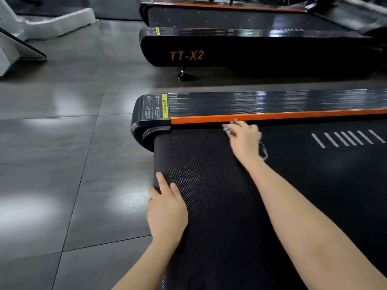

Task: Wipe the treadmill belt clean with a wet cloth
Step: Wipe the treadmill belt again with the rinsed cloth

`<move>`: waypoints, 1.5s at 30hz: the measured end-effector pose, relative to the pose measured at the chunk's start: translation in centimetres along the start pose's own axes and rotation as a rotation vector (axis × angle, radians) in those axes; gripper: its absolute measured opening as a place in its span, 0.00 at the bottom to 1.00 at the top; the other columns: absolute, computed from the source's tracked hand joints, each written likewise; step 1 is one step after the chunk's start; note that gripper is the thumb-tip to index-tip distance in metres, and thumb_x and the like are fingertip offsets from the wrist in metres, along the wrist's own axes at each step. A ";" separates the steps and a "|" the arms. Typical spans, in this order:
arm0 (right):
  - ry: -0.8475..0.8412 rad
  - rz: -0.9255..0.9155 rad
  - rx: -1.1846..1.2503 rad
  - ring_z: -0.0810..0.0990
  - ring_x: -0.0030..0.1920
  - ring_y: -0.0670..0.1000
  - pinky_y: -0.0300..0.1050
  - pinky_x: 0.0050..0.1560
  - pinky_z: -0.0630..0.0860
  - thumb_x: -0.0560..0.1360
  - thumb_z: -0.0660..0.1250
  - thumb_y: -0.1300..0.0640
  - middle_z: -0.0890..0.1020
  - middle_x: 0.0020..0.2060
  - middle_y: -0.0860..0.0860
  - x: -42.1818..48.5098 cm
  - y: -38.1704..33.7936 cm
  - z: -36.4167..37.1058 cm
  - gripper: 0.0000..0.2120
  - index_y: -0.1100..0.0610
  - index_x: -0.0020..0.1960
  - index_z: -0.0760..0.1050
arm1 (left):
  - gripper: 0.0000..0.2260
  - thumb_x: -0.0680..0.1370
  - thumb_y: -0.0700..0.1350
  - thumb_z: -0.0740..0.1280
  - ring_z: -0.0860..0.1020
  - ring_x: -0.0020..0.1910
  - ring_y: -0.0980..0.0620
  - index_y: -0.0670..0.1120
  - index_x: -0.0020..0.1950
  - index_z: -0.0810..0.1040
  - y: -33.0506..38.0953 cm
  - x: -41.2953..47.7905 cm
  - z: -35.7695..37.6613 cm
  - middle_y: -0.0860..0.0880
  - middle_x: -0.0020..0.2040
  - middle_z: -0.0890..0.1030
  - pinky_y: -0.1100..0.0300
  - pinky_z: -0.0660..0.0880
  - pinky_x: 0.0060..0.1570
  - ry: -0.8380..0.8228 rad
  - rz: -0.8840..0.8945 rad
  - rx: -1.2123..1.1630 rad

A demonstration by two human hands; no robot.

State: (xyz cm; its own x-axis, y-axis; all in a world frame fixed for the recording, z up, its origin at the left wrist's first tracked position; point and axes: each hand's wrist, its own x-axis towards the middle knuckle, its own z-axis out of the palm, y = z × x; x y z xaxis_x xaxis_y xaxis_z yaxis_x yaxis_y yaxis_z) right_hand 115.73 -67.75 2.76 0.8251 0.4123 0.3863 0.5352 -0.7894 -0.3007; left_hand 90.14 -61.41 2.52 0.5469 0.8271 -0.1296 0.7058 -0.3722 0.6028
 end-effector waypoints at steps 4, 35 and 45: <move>0.023 0.002 0.059 0.72 0.46 0.62 0.50 0.44 0.64 0.75 0.61 0.53 0.80 0.53 0.51 -2.3 -3.2 -0.8 0.11 0.52 0.49 0.82 | 0.25 0.82 0.53 0.45 0.72 0.53 0.40 0.48 0.78 0.48 0.1 0.1 0.0 0.38 0.64 0.68 0.51 0.68 0.44 0.000 -0.015 0.004; -0.086 -0.371 0.111 0.70 0.51 0.61 0.54 0.51 0.68 0.78 0.64 0.56 0.79 0.57 0.49 -4.0 -14.7 3.0 0.10 0.52 0.55 0.81 | 0.12 0.83 0.55 0.51 0.72 0.65 0.53 0.58 0.53 0.73 -8.2 -0.1 -7.0 0.55 0.65 0.76 0.43 0.69 0.65 -0.607 -0.302 -1.143; -0.376 -0.842 0.307 0.74 0.49 0.55 0.52 0.51 0.69 0.70 0.66 0.60 0.82 0.53 0.48 -20.3 -12.6 -5.6 0.08 0.52 0.46 0.83 | 0.15 0.83 0.51 0.52 0.78 0.54 0.46 0.46 0.61 0.72 -10.5 -2.7 -7.7 0.44 0.54 0.79 0.49 0.73 0.58 -0.374 -0.414 -1.135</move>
State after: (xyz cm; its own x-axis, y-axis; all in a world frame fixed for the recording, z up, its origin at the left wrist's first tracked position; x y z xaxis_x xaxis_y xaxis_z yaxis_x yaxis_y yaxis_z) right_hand 91.18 -68.76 3.60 0.1256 0.9484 0.2910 0.9568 -0.0383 -0.2881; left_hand 77.77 -56.43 2.58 0.6028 0.5563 -0.5720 0.1731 0.6087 0.7743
